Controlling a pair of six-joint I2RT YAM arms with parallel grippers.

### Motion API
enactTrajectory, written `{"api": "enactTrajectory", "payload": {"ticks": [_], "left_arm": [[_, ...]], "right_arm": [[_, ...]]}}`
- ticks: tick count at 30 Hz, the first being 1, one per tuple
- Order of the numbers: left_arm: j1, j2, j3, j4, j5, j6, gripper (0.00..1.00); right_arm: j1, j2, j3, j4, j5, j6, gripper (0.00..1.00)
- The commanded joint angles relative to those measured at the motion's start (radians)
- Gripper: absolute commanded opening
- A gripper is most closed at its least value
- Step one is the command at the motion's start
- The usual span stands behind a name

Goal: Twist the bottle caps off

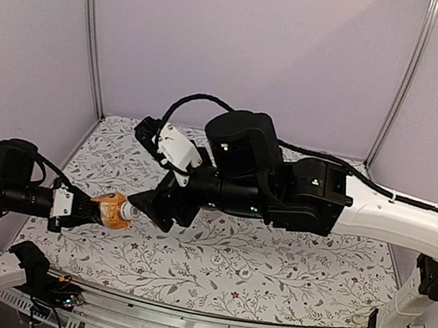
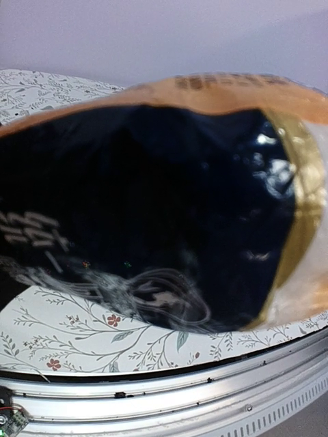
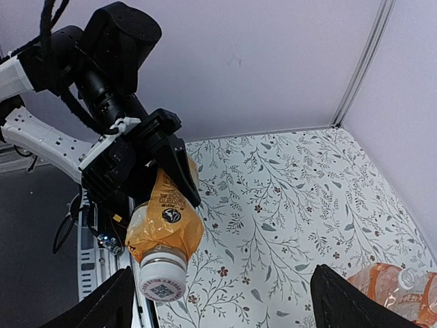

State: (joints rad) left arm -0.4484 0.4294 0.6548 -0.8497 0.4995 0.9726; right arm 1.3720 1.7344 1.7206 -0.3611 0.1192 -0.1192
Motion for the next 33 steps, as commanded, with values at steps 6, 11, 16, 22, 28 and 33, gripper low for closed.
{"api": "enactTrajectory", "payload": {"ticks": [6, 11, 16, 22, 28, 33], "left_arm": [[0.005, -0.009, -0.018, 0.022, -0.011, -0.007, 0.33], [0.003, -0.009, -0.02, 0.022, -0.007, -0.006, 0.33], [0.004, -0.009, -0.022, 0.022, -0.003, -0.002, 0.33], [0.004, -0.009, -0.021, 0.011, 0.0, 0.002, 0.33], [0.002, -0.006, -0.016, -0.073, 0.047, 0.072, 0.33], [0.004, -0.007, -0.015, -0.128, 0.069, 0.101, 0.33]], "right_arm": [[0.01, 0.12, 0.112, -0.158, -0.084, 0.169, 0.76], [0.01, 0.16, 0.15, -0.18, -0.062, 0.171, 0.53], [0.009, 0.164, 0.157, -0.172, -0.074, 0.169, 0.16], [0.033, 0.147, 0.129, -0.187, -0.062, 0.031, 0.0], [0.174, 0.056, -0.087, -0.061, 0.176, -0.672, 0.0], [0.207, 0.041, -0.226, 0.128, 0.376, -1.245, 0.0]]}}
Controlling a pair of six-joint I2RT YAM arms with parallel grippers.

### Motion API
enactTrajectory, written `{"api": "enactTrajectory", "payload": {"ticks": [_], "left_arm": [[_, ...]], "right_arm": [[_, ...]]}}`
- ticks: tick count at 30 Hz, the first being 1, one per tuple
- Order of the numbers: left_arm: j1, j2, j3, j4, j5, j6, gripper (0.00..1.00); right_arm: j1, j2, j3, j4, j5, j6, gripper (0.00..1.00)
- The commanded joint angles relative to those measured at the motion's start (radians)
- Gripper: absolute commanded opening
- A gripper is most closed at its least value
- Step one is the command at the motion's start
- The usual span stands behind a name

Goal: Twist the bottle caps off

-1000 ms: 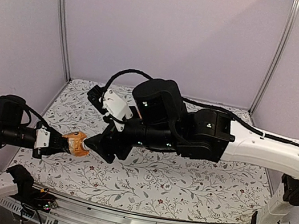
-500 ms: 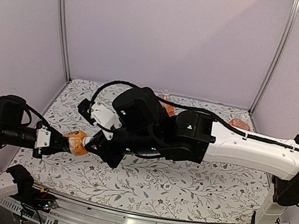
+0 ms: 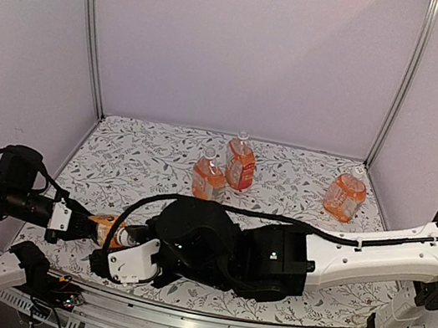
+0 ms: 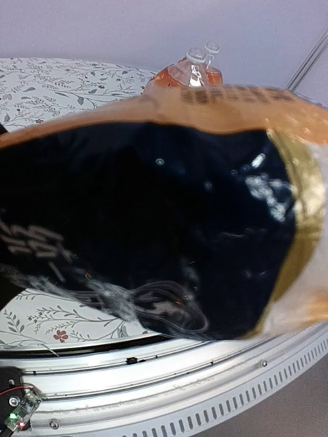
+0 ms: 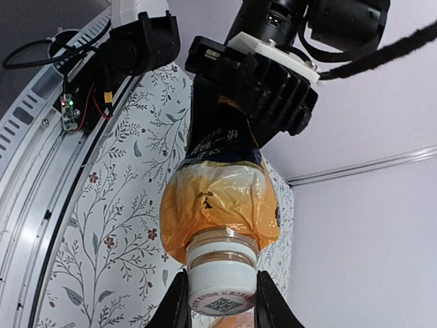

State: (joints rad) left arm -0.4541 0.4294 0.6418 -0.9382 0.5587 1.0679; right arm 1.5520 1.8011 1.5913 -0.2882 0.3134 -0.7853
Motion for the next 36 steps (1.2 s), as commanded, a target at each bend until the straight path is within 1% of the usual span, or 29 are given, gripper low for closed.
{"api": "enactTrajectory", "payload": {"ticks": [1, 2, 4, 5, 8, 10, 13, 17, 18, 19, 20, 21, 22, 23, 24, 25, 26, 28, 29, 30, 32, 33, 34, 35, 36], "left_arm": [[0.009, -0.007, -0.002, -0.046, 0.009, 0.009, 0.33], [0.009, -0.007, -0.002, -0.052, 0.009, 0.011, 0.33], [0.009, -0.007, -0.002, -0.057, 0.009, 0.013, 0.33], [0.008, -0.007, -0.001, -0.057, 0.009, 0.013, 0.33], [0.009, -0.009, -0.003, -0.06, 0.009, 0.015, 0.33], [0.009, -0.011, -0.004, -0.061, 0.008, 0.016, 0.33], [0.009, -0.015, -0.007, -0.061, 0.006, 0.017, 0.33], [0.009, -0.022, -0.014, -0.062, 0.007, 0.022, 0.33], [0.009, -0.023, -0.014, -0.062, 0.007, 0.023, 0.33], [0.009, -0.023, -0.014, -0.059, 0.005, 0.022, 0.33], [0.009, -0.025, -0.013, -0.055, 0.003, 0.019, 0.33], [0.009, -0.026, -0.012, -0.049, -0.002, 0.01, 0.32], [0.009, -0.026, -0.011, -0.039, -0.009, -0.004, 0.32], [0.009, -0.027, -0.009, -0.023, -0.016, -0.019, 0.32], [0.009, -0.028, -0.008, -0.008, -0.025, -0.041, 0.32], [0.009, -0.03, -0.008, 0.014, -0.034, -0.062, 0.32], [0.01, -0.032, -0.009, 0.036, -0.044, -0.091, 0.32], [0.011, -0.034, -0.013, 0.08, -0.063, -0.129, 0.32], [0.011, -0.035, -0.014, 0.1, -0.069, -0.142, 0.32], [0.011, -0.035, -0.017, 0.112, -0.074, -0.146, 0.32], [0.011, -0.035, -0.023, 0.132, -0.086, -0.147, 0.32], [0.012, -0.034, -0.027, 0.143, -0.096, -0.146, 0.32], [0.012, -0.033, -0.031, 0.153, -0.105, -0.147, 0.32], [0.012, -0.033, -0.034, 0.162, -0.114, -0.148, 0.32], [0.012, -0.033, -0.037, 0.17, -0.122, -0.148, 0.32]], "right_arm": [[0.026, -0.022, -0.108, 0.101, 0.216, -0.65, 0.0], [0.026, -0.013, -0.122, 0.151, 0.243, -0.77, 0.0], [0.025, 0.0, -0.152, 0.265, 0.275, -0.942, 0.0], [0.024, 0.008, -0.17, 0.347, 0.278, -1.066, 0.0], [0.024, 0.013, -0.213, 0.513, 0.248, -1.296, 0.0], [0.023, 0.012, -0.234, 0.561, 0.222, -1.372, 0.0], [0.024, 0.005, -0.256, 0.587, 0.198, -1.439, 0.0], [0.024, -0.002, -0.263, 0.584, 0.194, -1.433, 0.0], [0.024, 0.001, -0.261, 0.582, 0.195, -1.409, 0.1], [0.024, 0.005, -0.258, 0.58, 0.2, -1.392, 0.28], [0.024, 0.008, -0.254, 0.58, 0.208, -1.366, 0.51], [0.022, 0.014, -0.249, 0.58, 0.218, -1.341, 0.68], [0.022, 0.019, -0.247, 0.582, 0.223, -1.294, 0.79], [0.022, 0.019, -0.248, 0.585, 0.221, -1.259, 0.95], [0.022, 0.016, -0.248, 0.585, 0.224, -1.206, 0.98], [0.022, 0.012, -0.246, 0.582, 0.229, -1.158, 0.99], [0.022, 0.004, -0.244, 0.568, 0.241, -1.074, 0.99], [0.022, -0.01, -0.244, 0.51, 0.252, -0.956, 0.99], [0.023, -0.02, -0.243, 0.483, 0.248, -0.859, 0.99], [0.022, -0.04, -0.23, 0.399, 0.237, -0.791, 0.99], [0.016, -0.067, -0.167, 0.199, 0.188, -0.591, 0.99], [0.005, -0.08, -0.11, 0.084, 0.137, -0.405, 0.99], [-0.023, -0.084, -0.052, -0.035, 0.053, -0.241, 0.99], [-0.04, -0.086, 0.0, -0.111, -0.035, -0.12, 0.99], [-0.071, -0.086, 0.036, -0.158, -0.111, 0.058, 0.99]]}}
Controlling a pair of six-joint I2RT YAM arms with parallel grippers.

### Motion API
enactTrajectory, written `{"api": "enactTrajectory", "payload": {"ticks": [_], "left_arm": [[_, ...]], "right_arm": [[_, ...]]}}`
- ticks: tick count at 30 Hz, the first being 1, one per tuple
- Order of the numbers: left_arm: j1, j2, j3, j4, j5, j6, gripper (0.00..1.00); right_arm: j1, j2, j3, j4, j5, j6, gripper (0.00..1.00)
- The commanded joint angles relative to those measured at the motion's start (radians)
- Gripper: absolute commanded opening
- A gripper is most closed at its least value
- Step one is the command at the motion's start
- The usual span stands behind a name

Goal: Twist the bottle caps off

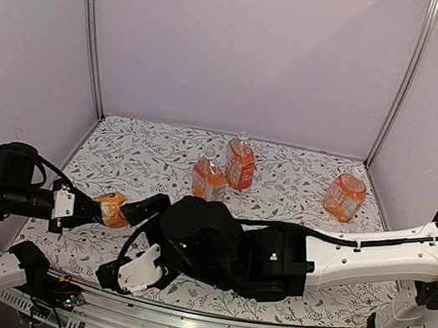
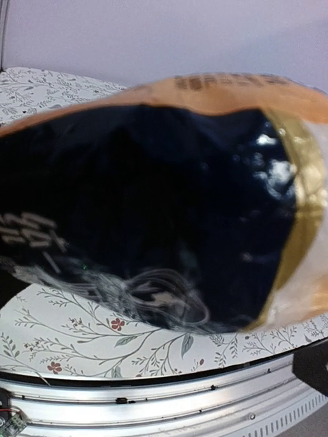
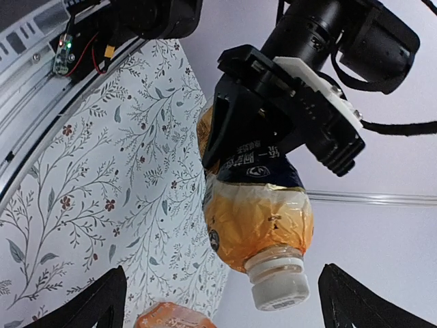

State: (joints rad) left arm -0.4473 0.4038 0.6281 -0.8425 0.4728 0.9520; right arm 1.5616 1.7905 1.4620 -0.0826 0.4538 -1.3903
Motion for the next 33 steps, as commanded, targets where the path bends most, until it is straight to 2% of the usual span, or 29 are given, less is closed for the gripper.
{"api": "enactTrajectory", "payload": {"ticks": [1, 4, 7, 11, 14, 17, 21, 33], "left_arm": [[0.006, -0.008, -0.024, 0.079, -0.039, -0.034, 0.32], [0.007, -0.007, -0.025, 0.079, -0.039, -0.036, 0.32], [0.008, -0.006, -0.026, 0.08, -0.039, -0.034, 0.32], [0.009, -0.003, -0.029, 0.079, -0.044, -0.027, 0.32], [0.008, -0.003, -0.029, 0.08, -0.051, -0.022, 0.32], [0.009, -0.003, -0.03, 0.08, -0.046, -0.019, 0.32], [0.009, -0.004, -0.029, 0.078, -0.035, -0.019, 0.32], [0.009, -0.008, -0.027, 0.063, -0.029, -0.009, 0.32]], "right_arm": [[-0.101, -0.074, 0.188, -0.385, -0.321, 0.753, 0.99], [-0.148, -0.07, 0.226, -0.388, -0.485, 1.023, 0.99], [-0.179, -0.041, 0.274, -0.388, -0.526, 1.242, 0.97], [-0.2, 0.026, 0.334, -0.402, -0.573, 1.453, 0.88], [-0.206, 0.057, 0.362, -0.415, -0.557, 1.543, 0.82], [-0.218, 0.074, 0.378, -0.418, -0.537, 1.616, 0.77], [-0.223, 0.09, 0.382, -0.425, -0.512, 1.627, 0.72], [-0.24, 0.121, 0.428, -0.424, -0.566, 1.617, 0.31]]}}
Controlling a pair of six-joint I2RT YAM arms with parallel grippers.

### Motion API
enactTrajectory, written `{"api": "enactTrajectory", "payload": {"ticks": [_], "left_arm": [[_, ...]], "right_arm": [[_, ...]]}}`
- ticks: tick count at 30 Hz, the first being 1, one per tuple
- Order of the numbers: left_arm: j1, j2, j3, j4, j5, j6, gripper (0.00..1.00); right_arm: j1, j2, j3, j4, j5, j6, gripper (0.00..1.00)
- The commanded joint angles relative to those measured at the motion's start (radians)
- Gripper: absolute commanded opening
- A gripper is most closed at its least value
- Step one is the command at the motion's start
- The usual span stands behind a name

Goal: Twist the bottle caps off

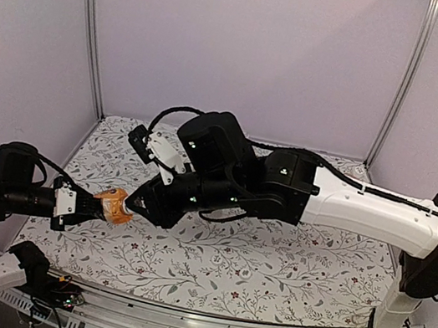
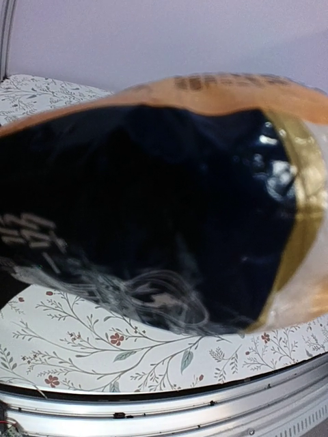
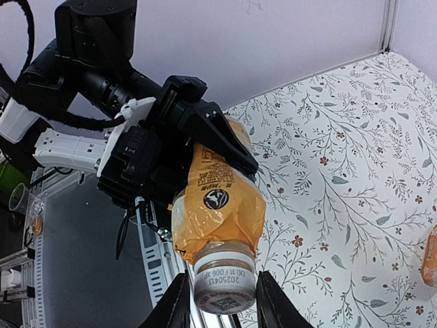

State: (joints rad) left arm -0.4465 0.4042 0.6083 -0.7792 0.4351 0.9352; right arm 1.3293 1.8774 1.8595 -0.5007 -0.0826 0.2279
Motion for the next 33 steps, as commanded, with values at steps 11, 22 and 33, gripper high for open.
{"api": "enactTrajectory", "payload": {"ticks": [11, 22, 33], "left_arm": [[0.007, -0.007, -0.006, -0.002, 0.014, 0.019, 0.32], [0.008, -0.004, 0.007, -0.092, 0.064, 0.066, 0.32], [0.005, -0.013, -0.008, -0.25, 0.08, 0.202, 0.32]], "right_arm": [[-0.007, 0.043, 0.04, -0.075, -0.025, -0.021, 0.27], [0.179, -0.03, -0.064, -0.109, 0.241, -0.7, 0.0], [0.277, -0.116, -0.392, 0.49, 0.715, -1.878, 0.0]]}}
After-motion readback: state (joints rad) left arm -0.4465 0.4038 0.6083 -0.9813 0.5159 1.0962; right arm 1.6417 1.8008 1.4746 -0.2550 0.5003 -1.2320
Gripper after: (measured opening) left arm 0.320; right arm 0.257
